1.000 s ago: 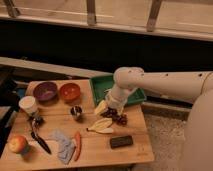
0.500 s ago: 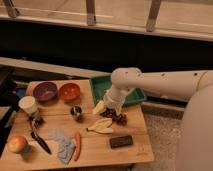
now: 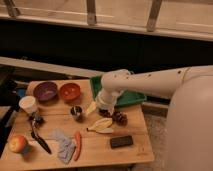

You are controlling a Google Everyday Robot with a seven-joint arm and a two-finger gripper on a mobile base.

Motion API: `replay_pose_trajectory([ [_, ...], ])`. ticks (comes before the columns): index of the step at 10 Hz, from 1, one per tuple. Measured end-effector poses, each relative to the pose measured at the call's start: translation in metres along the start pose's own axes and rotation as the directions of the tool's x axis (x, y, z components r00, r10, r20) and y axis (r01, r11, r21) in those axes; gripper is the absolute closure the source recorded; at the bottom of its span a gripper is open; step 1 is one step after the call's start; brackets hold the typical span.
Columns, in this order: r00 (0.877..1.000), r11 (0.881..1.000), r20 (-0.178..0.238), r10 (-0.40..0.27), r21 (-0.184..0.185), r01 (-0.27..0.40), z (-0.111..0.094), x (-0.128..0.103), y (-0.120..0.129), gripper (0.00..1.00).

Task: Place banana in metal cup

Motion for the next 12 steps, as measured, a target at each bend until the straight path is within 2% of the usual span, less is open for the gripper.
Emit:
replay_pose_trajectory([
  [3,0.998,1.0,-0.058,0.031,0.005,-0.031,0.028,0.004,-0.008,0.2],
  [5,0.993,0.998,-0.104,0.057,0.021,-0.055,0.044,0.007,-0.012,0.2],
  [12,0.973,0.992,-0.203,0.114,0.075,-0.101,0.081,0.013,-0.022,0.2],
])
